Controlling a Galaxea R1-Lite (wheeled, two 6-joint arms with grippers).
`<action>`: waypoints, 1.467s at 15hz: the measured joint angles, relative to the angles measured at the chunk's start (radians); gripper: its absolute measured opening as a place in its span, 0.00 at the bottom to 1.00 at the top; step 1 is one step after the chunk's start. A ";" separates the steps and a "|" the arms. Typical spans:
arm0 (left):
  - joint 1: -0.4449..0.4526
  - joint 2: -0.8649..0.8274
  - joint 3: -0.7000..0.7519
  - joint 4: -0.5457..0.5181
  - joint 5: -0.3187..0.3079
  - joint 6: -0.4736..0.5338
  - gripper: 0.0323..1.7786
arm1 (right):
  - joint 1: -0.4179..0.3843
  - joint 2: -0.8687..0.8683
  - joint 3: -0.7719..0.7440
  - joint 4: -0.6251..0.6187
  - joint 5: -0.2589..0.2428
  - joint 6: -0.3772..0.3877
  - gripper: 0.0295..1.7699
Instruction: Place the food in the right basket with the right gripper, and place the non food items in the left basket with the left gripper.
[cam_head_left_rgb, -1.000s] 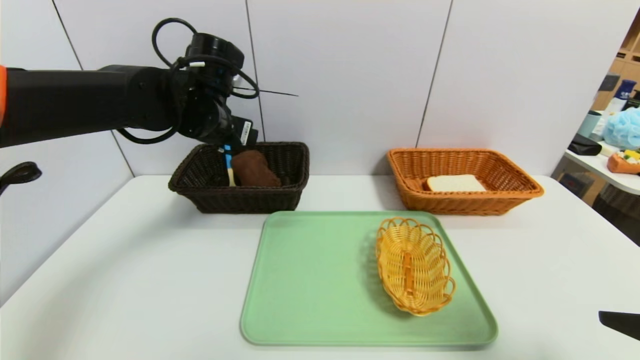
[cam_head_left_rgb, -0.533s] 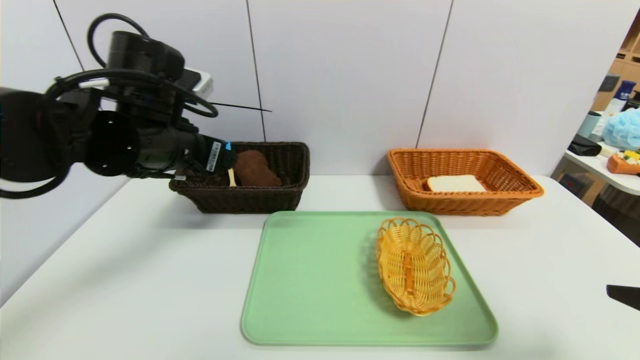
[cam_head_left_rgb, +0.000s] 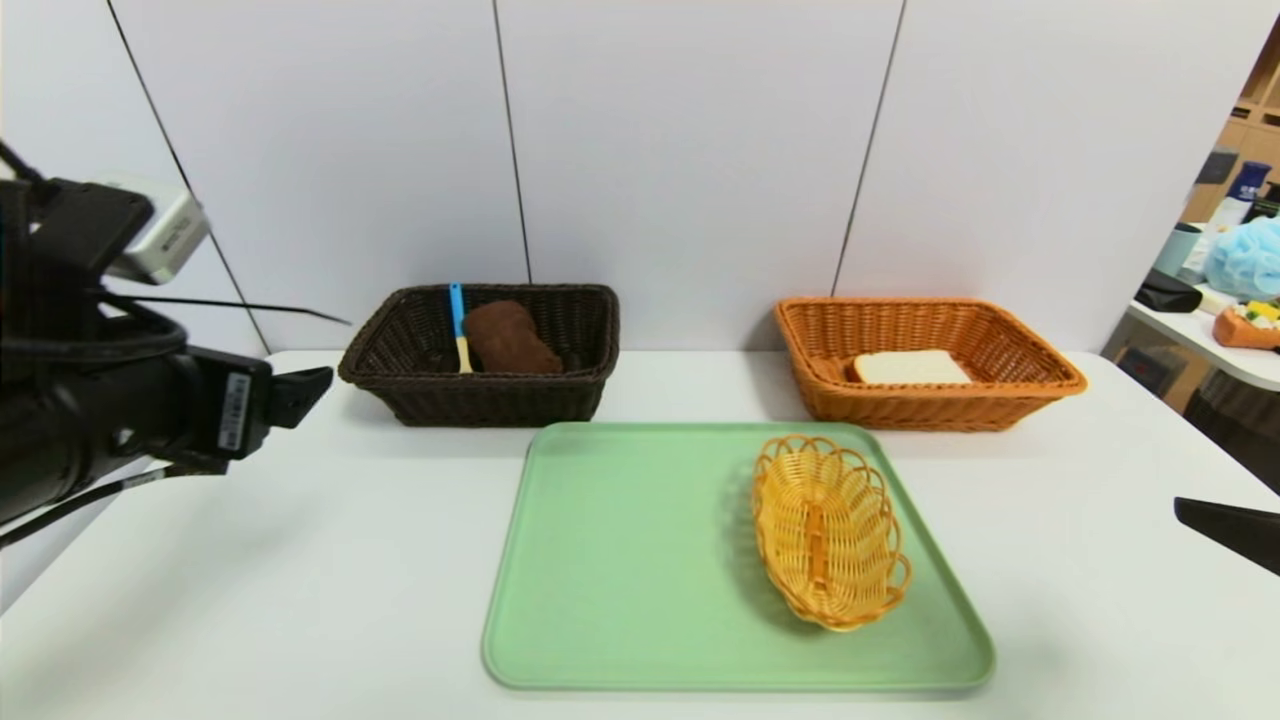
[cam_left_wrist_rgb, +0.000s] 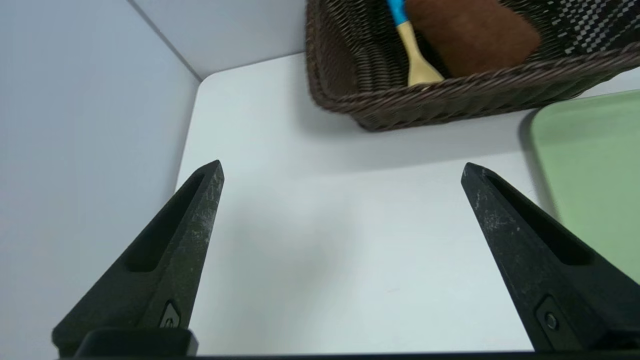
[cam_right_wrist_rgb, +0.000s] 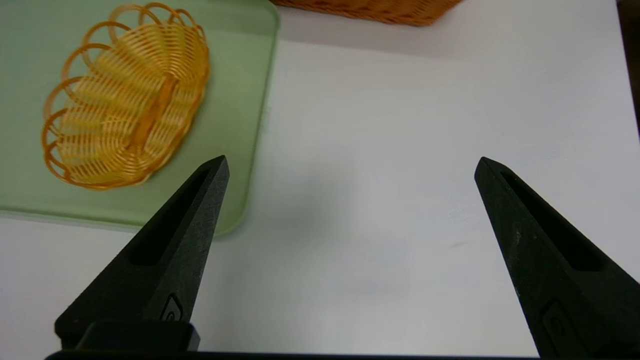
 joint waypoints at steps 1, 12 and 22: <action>0.026 -0.050 0.043 0.000 0.000 0.001 0.95 | -0.005 0.001 0.020 -0.048 0.025 -0.024 0.96; 0.294 -0.434 0.293 0.002 -0.003 0.065 0.95 | -0.291 -0.075 0.262 -0.429 0.120 -0.179 0.96; 0.317 -0.743 0.453 0.018 -0.040 0.074 0.95 | -0.323 -0.420 0.363 -0.348 0.094 -0.177 0.96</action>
